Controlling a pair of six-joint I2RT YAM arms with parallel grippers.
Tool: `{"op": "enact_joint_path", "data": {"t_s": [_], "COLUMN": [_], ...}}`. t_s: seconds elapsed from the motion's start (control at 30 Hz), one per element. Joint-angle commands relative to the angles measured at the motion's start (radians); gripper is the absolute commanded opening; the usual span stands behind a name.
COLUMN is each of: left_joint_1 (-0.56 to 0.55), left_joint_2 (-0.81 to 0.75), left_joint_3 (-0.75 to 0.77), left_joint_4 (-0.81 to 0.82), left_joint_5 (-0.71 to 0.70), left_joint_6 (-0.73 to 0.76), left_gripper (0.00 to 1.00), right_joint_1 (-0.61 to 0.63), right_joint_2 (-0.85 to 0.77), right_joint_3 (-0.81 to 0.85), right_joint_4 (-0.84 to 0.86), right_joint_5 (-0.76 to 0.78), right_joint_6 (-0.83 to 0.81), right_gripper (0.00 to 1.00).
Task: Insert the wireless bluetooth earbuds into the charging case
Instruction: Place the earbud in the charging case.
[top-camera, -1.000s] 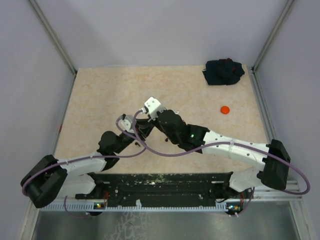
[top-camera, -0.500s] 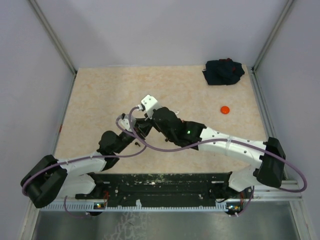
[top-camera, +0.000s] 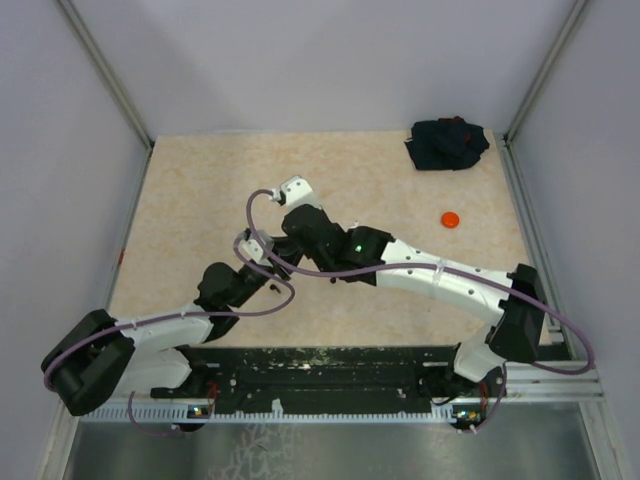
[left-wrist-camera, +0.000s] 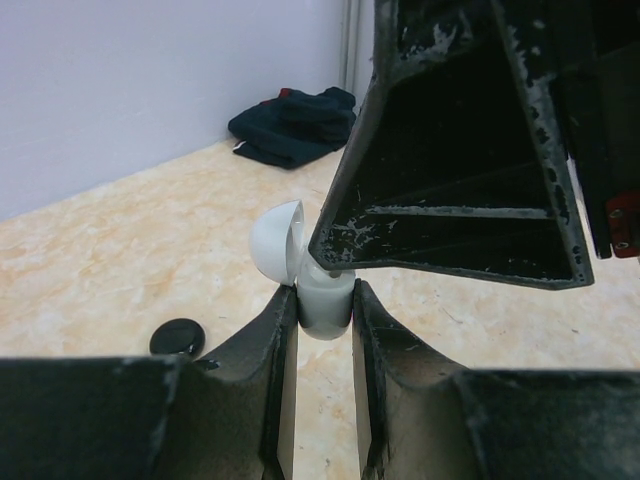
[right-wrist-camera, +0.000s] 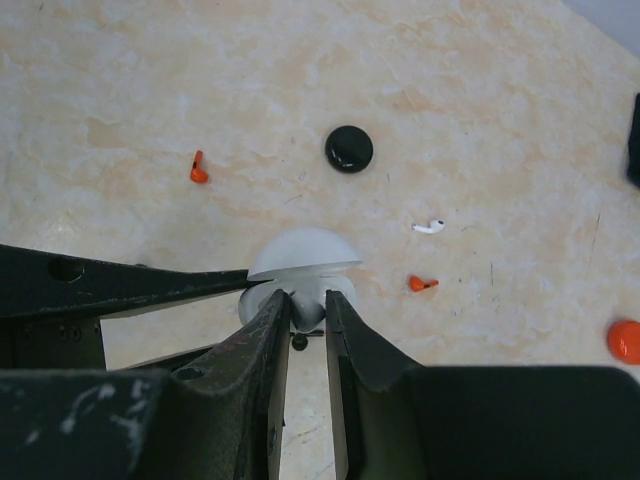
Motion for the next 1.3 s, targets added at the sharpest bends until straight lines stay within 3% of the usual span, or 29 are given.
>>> {"op": "enact_joint_path", "data": {"t_s": [0.0, 0.33, 0.47, 0.8, 0.97, 1.03, 1.27], "left_joint_1": [-0.009, -0.019, -0.028, -0.041, -0.046, -0.046, -0.042], "left_joint_2": [-0.019, -0.014, -0.012, -0.012, -0.007, -0.006, 0.025], "left_joint_3": [-0.012, -0.028, -0.031, -0.044, -0.049, -0.050, -0.088], "left_joint_4": [0.080, 0.117, 0.123, 0.141, 0.157, 0.161, 0.241], "left_joint_5": [-0.003, 0.000, -0.020, -0.032, -0.031, -0.028, -0.093], "left_joint_6": [0.016, 0.033, 0.052, 0.072, 0.086, 0.089, 0.040], "left_gripper": [0.00, 0.00, 0.00, 0.00, 0.00, 0.00, 0.00], "right_joint_1": [0.003, -0.033, -0.043, -0.070, -0.080, -0.084, -0.095], "right_joint_2": [0.005, 0.018, 0.032, 0.046, 0.058, 0.058, -0.007], "right_joint_3": [0.056, 0.116, 0.130, 0.155, 0.168, 0.172, 0.160], "right_joint_4": [-0.079, -0.183, -0.207, -0.237, -0.260, -0.265, -0.198], "right_joint_5": [0.058, 0.057, 0.068, 0.081, 0.076, 0.068, -0.020], "right_joint_6": [0.113, 0.268, 0.315, 0.330, 0.335, 0.341, 0.295], "right_gripper": [0.19, 0.17, 0.30, 0.34, 0.57, 0.62, 0.63]}}
